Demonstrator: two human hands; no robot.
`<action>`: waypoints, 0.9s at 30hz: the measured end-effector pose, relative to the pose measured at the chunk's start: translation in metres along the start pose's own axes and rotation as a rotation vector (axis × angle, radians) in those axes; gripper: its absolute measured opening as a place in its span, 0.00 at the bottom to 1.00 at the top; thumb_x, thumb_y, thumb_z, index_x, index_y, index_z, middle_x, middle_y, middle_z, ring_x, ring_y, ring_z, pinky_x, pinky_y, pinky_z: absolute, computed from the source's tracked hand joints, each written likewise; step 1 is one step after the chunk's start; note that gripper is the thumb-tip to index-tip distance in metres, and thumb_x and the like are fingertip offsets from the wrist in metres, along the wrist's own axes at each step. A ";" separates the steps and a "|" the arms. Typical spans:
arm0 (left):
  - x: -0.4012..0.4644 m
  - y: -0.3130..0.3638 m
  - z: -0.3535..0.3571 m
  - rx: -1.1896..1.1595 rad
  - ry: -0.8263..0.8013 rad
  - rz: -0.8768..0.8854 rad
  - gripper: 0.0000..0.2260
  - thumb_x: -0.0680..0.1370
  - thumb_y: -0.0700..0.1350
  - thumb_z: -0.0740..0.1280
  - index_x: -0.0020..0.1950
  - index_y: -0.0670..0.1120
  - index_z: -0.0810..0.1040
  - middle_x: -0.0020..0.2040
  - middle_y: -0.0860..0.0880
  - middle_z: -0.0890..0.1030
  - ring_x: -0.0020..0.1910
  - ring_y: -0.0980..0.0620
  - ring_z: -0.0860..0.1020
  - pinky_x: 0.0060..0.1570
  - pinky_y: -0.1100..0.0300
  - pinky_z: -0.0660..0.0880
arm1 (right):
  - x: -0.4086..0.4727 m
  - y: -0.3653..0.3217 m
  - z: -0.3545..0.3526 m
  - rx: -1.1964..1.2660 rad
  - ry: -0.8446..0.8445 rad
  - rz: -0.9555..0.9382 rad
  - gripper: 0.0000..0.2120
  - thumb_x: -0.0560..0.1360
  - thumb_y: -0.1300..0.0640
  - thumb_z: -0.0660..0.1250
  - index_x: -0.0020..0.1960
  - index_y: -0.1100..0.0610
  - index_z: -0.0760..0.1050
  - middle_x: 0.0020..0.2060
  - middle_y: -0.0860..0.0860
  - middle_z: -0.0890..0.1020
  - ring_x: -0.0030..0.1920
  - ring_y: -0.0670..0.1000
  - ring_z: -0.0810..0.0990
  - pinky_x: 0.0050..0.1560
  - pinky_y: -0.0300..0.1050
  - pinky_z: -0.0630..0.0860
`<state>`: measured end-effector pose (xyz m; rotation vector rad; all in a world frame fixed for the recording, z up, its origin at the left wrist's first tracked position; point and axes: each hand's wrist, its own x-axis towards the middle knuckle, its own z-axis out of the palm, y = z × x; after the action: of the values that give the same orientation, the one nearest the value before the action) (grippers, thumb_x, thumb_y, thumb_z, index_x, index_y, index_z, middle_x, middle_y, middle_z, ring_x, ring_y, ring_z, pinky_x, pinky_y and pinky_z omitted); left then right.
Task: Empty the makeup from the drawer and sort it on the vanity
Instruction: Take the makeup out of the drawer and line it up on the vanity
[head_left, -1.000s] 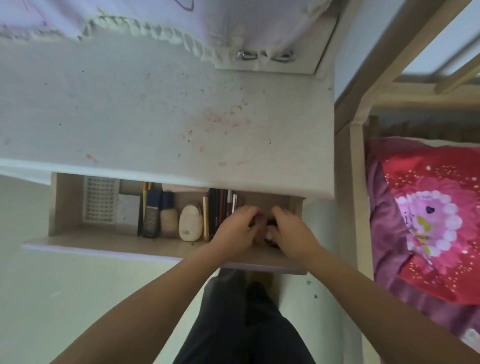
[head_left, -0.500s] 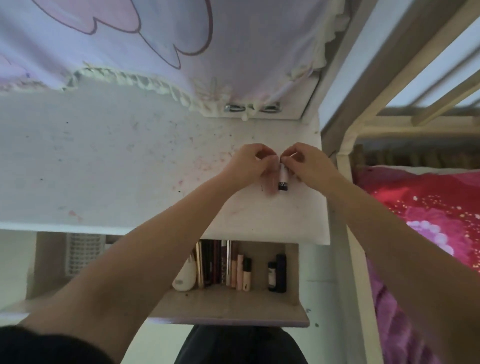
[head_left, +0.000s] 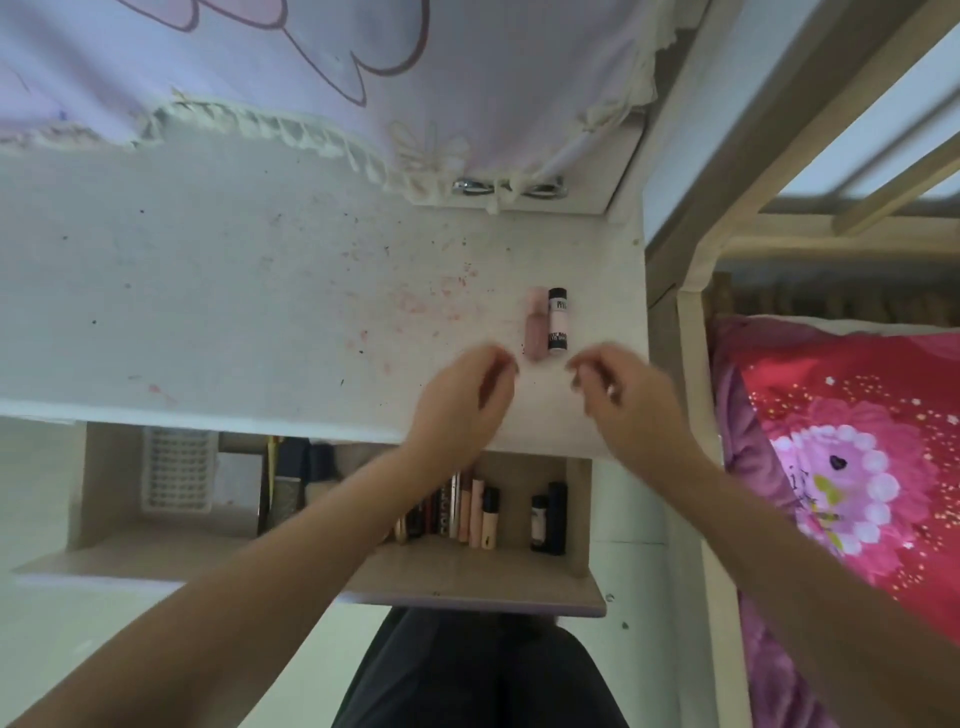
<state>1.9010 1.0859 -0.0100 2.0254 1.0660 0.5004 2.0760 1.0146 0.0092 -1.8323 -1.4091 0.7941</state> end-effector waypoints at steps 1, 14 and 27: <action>-0.029 -0.005 0.007 0.037 -0.124 0.008 0.05 0.77 0.53 0.56 0.46 0.56 0.70 0.35 0.60 0.72 0.34 0.63 0.72 0.33 0.71 0.67 | -0.026 0.003 0.009 0.001 -0.112 0.009 0.06 0.78 0.57 0.60 0.49 0.48 0.74 0.37 0.42 0.77 0.34 0.39 0.75 0.34 0.28 0.69; -0.089 -0.067 0.086 0.777 -0.582 -0.125 0.20 0.78 0.43 0.59 0.70 0.41 0.63 0.69 0.39 0.63 0.67 0.41 0.66 0.51 0.51 0.73 | -0.061 0.050 0.117 -0.742 -0.833 0.396 0.11 0.77 0.67 0.60 0.57 0.64 0.75 0.55 0.59 0.79 0.55 0.56 0.78 0.51 0.45 0.75; -0.069 -0.048 0.047 0.183 -0.436 -0.141 0.08 0.77 0.45 0.65 0.56 0.47 0.75 0.52 0.49 0.80 0.51 0.51 0.78 0.49 0.59 0.74 | -0.062 0.027 0.077 -0.522 -0.561 0.086 0.10 0.79 0.53 0.60 0.57 0.56 0.71 0.53 0.54 0.78 0.52 0.56 0.77 0.49 0.49 0.73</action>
<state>1.8663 1.0245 -0.0760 2.0674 0.9974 -0.1161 2.0149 0.9613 -0.0537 -2.1665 -2.0536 1.1227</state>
